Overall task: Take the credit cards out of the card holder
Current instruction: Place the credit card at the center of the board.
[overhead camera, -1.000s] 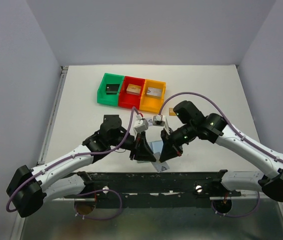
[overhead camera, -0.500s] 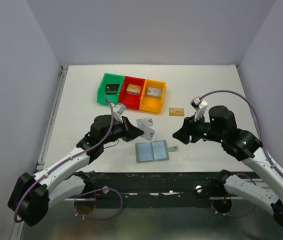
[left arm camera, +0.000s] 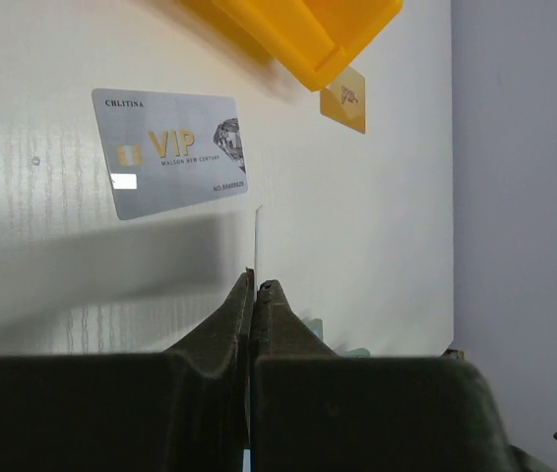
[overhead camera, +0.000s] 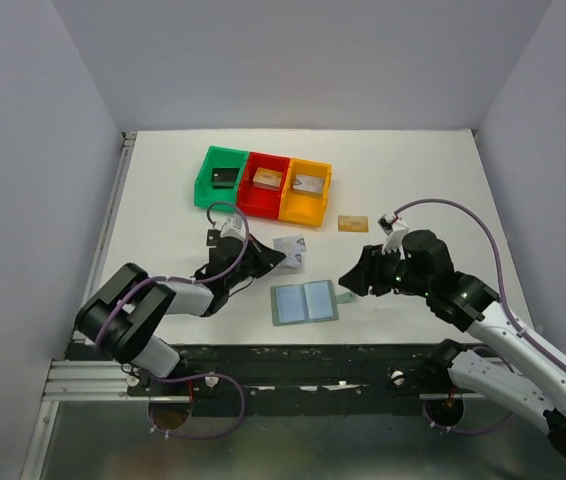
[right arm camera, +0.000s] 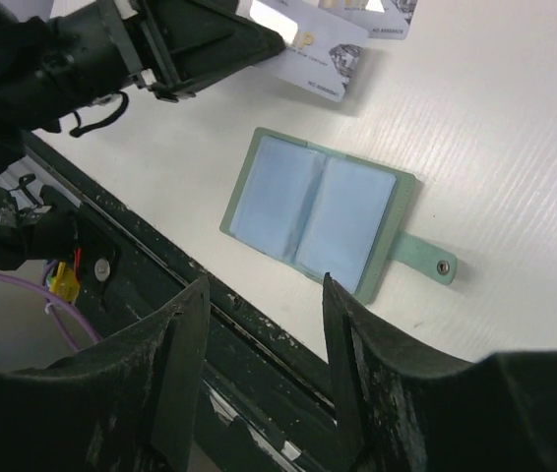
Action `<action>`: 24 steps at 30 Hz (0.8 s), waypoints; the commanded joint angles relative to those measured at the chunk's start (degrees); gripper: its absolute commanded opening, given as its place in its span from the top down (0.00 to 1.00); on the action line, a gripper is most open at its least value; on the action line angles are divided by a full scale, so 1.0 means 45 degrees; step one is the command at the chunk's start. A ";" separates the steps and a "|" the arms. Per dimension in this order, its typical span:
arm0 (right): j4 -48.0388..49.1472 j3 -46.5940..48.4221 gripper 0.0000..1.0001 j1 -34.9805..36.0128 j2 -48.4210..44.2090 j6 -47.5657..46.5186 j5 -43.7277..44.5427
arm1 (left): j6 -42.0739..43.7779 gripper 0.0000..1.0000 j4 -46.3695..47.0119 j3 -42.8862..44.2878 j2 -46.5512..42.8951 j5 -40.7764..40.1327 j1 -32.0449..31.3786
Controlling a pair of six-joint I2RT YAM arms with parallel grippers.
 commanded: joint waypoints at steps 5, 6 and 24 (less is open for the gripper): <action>0.0816 -0.0117 0.43 0.0023 -0.0189 0.0267 0.0072 | -0.2076 1.00 0.4452 -0.0391 0.2502 -0.0291 0.0040; 0.0816 -0.0117 0.43 0.0023 -0.0150 0.0247 0.0091 | -0.2193 1.00 0.4571 -0.0430 0.2619 -0.0310 0.0021; 0.0680 0.0000 0.42 0.0023 0.0183 0.0071 0.0150 | -0.1922 0.56 0.3384 -0.0567 0.2583 -0.0017 -0.0175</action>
